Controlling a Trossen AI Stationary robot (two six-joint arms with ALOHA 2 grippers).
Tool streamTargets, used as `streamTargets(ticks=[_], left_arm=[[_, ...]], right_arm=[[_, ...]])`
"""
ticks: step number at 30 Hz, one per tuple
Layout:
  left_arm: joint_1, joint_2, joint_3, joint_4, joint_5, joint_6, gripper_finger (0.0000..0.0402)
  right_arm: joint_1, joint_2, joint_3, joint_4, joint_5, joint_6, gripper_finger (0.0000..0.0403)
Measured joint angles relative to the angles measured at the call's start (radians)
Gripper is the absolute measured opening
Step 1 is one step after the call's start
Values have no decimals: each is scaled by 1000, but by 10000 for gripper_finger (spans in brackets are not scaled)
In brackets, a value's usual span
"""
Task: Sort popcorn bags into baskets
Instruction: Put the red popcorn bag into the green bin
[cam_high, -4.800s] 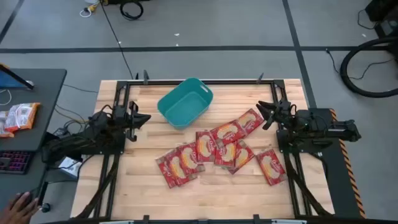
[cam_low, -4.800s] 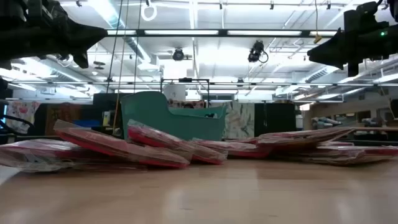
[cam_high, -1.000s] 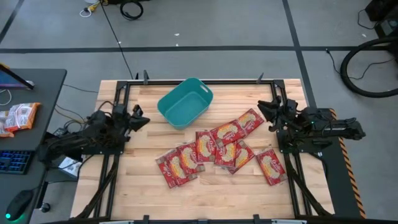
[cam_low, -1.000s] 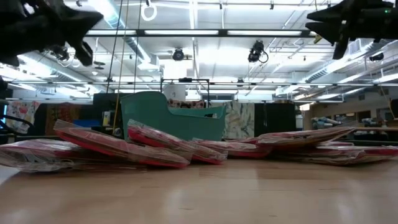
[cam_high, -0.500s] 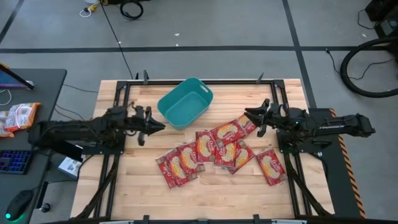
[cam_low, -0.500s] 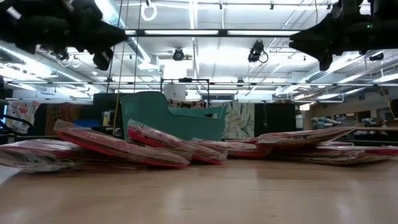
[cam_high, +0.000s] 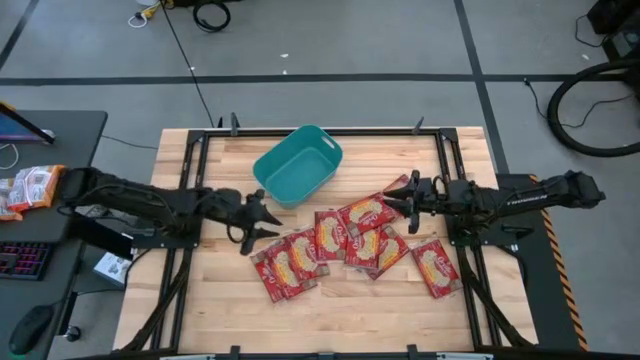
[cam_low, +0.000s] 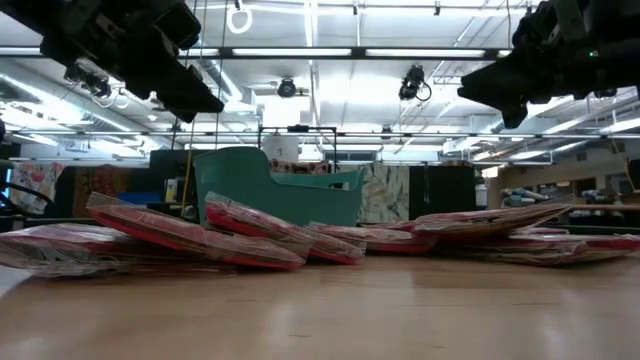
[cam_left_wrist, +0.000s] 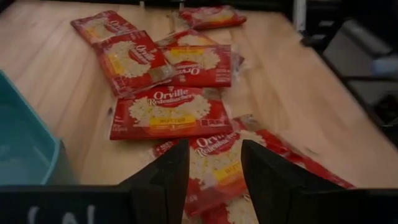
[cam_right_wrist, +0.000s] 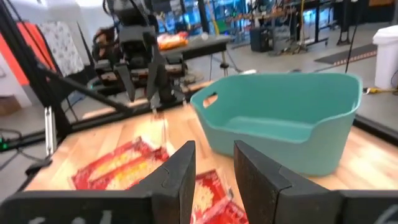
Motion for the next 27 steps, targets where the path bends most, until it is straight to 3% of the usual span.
streamTargets(ticks=[3,7,11,18,22,27], left_arm=[[-53,73,49,-1,-78,5,151],[-119,158,127,-15,-134,61,151],[-189,225,205,-144,-230,146,154],[-301,357,302,-322,-363,185,206],[-338,446,350,-355,-397,244,238],[-351,564,459,-441,-399,296,243]], right_arm=[[39,38,0,21,64,-3,114],[87,55,1,41,72,-1,114],[141,60,1,41,97,1,114],[199,63,1,63,200,-5,114],[203,79,1,87,227,-12,114],[203,114,0,117,227,-10,114]])
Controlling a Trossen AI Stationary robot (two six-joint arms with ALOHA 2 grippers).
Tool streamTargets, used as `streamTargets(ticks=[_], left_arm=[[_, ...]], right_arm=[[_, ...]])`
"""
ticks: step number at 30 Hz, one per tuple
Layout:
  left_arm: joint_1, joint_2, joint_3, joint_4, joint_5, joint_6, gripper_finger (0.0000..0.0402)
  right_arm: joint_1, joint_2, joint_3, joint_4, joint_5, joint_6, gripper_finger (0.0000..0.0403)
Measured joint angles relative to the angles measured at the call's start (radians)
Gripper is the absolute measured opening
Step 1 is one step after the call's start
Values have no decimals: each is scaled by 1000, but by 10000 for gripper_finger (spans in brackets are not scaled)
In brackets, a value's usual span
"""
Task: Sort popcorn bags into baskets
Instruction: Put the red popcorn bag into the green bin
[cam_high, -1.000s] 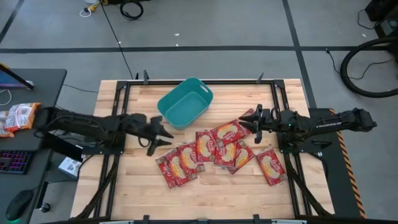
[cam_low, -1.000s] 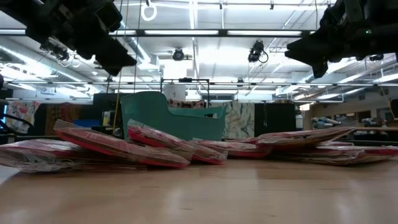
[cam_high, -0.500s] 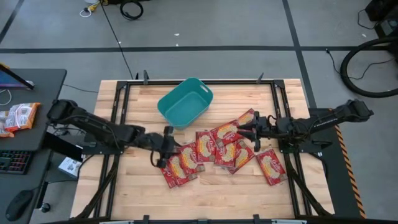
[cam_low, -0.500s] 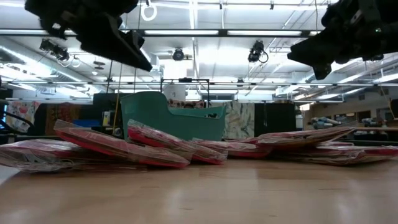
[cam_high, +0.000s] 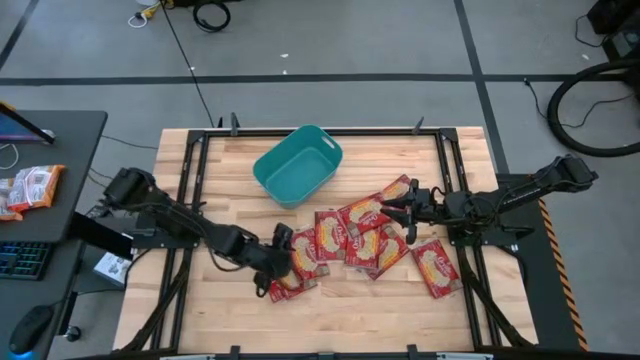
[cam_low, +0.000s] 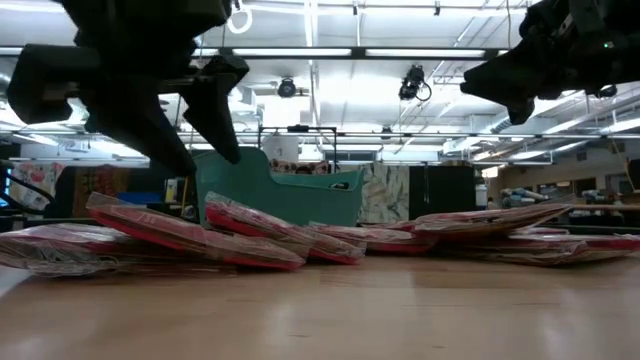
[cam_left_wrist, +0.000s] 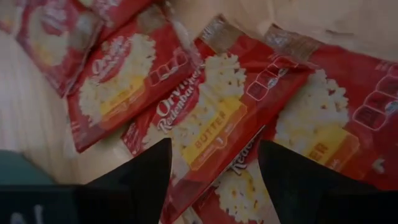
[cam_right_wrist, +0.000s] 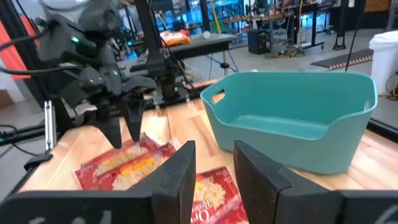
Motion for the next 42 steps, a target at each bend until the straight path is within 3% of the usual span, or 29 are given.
streamTargets(ticks=[7,16,30,35,42], left_arm=[[1,142,138,-152,-16,76,234],[1,212,150,-151,-37,221,224],[10,215,143,-152,-9,193,17],[10,197,145,-172,-2,147,7],[45,122,304,-418,3,-13,3]], right_arm=[[0,39,0,58,-9,-16,114],[0,57,0,88,-31,-18,114],[0,65,0,105,-36,-18,114],[0,65,0,105,-36,-18,114],[0,65,0,105,-36,-18,114]])
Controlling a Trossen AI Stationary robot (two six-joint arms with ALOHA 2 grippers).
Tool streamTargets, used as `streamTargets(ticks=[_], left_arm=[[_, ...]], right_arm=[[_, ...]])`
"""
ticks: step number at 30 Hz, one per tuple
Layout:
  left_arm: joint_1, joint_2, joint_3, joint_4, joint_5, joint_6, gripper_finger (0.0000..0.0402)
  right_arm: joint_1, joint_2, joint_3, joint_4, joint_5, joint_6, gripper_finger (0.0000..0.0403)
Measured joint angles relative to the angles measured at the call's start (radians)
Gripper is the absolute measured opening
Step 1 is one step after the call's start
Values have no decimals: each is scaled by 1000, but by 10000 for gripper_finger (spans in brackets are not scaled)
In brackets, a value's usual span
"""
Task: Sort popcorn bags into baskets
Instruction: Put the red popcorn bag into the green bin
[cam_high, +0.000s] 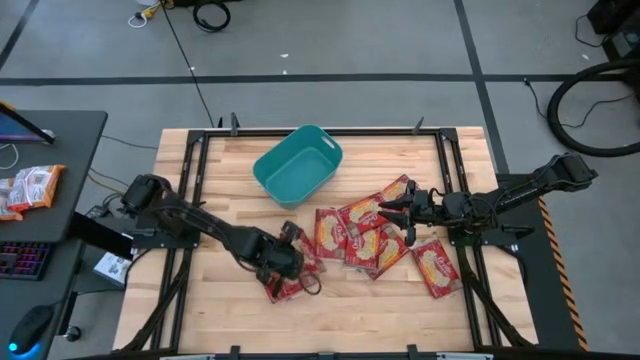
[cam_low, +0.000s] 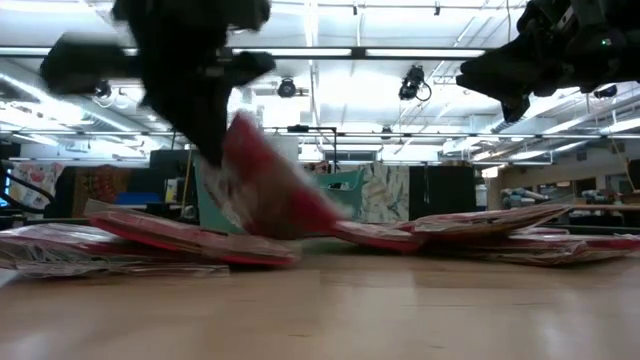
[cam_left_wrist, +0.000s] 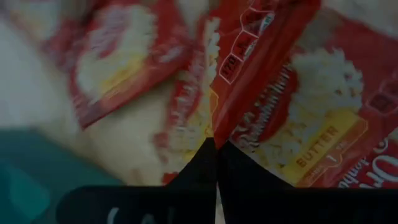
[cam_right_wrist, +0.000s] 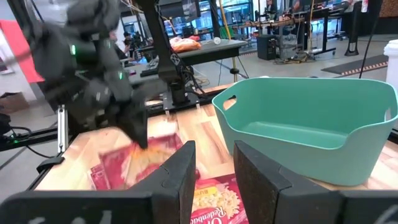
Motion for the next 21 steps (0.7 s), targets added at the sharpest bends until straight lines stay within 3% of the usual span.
streamTargets(ticks=[11,21], left_arm=[[192,-43,320,-275,55,-400,6],[461,-43,415,-271,35,-492,9]], right_arm=[[0,7,0,14,0,-8,114],[0,9,0,22,0,-19,114]])
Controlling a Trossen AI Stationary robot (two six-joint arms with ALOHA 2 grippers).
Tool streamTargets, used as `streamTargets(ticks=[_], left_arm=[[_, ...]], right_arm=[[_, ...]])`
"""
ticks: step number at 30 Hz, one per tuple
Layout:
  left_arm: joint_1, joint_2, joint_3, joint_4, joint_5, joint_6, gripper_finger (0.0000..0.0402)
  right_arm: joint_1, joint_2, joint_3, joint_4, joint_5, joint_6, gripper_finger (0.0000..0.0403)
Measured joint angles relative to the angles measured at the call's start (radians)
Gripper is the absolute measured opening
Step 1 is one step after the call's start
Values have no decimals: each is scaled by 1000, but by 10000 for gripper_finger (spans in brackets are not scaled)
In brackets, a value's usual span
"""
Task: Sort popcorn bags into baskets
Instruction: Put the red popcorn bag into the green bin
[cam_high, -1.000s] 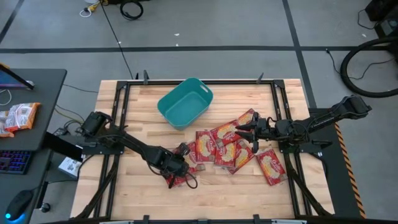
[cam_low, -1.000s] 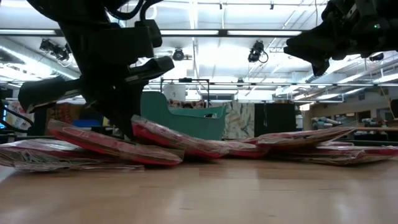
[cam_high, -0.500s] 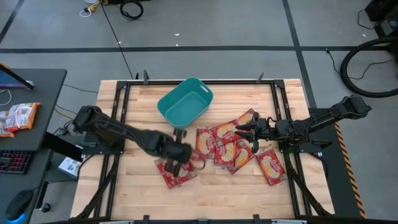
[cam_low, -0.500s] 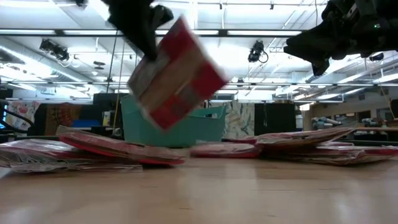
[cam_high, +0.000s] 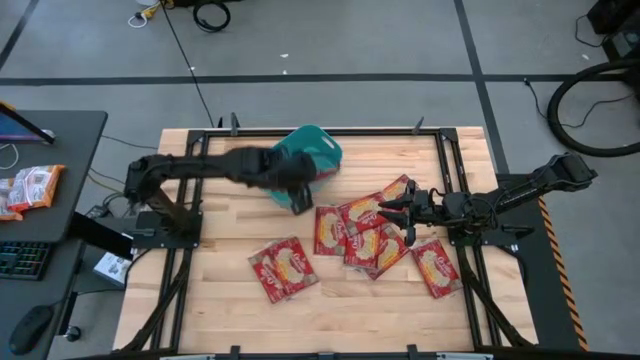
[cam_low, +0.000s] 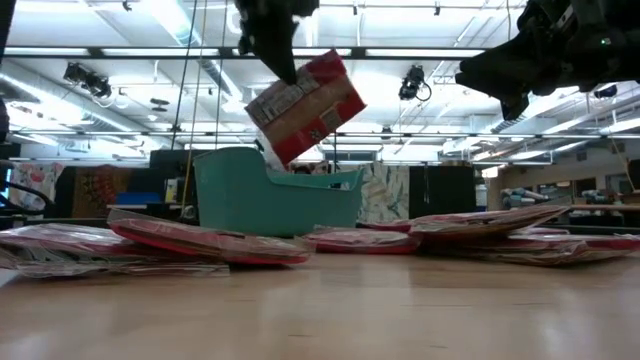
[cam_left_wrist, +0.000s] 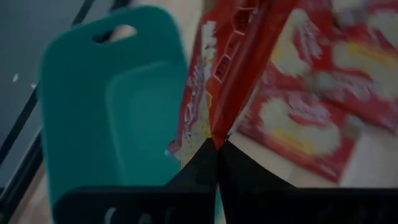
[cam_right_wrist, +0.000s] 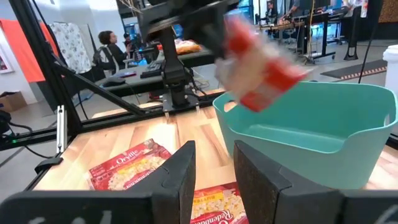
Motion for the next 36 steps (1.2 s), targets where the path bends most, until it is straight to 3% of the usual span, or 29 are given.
streamTargets(ticks=[12,21,36], left_arm=[[283,105,0,-21,42,26,10],[382,241,-1,-45,80,43,16],[324,212,4,-24,78,104,157]], right_arm=[[0,2,0,12,0,-7,114],[0,2,0,11,-14,-7,114],[0,2,0,13,-26,-6,114]])
